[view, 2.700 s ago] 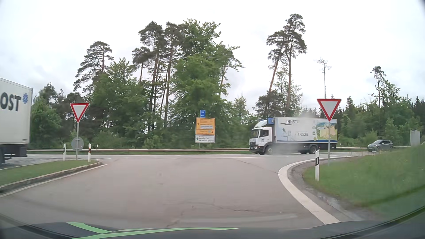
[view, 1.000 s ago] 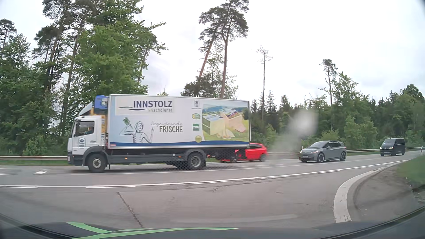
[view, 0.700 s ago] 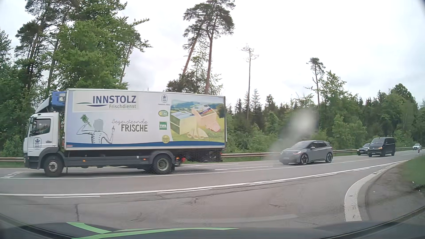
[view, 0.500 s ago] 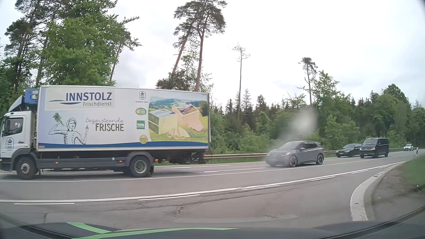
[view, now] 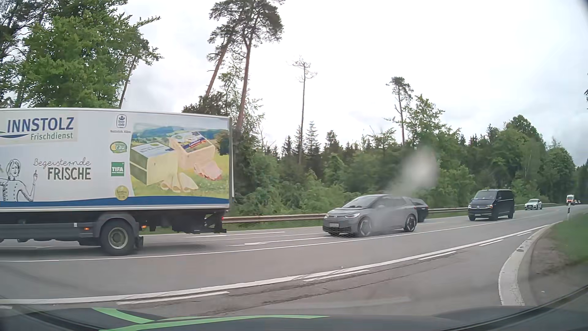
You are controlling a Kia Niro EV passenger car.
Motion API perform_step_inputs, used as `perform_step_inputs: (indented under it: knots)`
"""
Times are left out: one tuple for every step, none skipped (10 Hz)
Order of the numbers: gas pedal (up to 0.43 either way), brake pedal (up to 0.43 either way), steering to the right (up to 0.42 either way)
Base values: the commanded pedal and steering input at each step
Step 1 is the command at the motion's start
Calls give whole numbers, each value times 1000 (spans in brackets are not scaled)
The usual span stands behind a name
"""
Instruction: Follow the waypoints while adhering to traffic rules and regulations
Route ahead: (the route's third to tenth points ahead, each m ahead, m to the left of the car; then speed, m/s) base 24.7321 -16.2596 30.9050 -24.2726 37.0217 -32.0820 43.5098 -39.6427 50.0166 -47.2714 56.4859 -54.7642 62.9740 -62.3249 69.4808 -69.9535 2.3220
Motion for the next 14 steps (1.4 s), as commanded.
perform_step_inputs:
  knots:
    - [0, 287, 226]
    - [0, 280, 225]
    - [0, 280, 225]
    - [0, 274, 225]
    - [0, 274, 225]
    - [0, 268, 225]
    - [0, 262, 225]
    - [0, 256, 225]
    - [0, 244, 225]
    - [0, 226, 226]
    - [0, 220, 228]
    - [0, 220, 229]
    - [0, 213, 229]
    - [0, 220, 229]
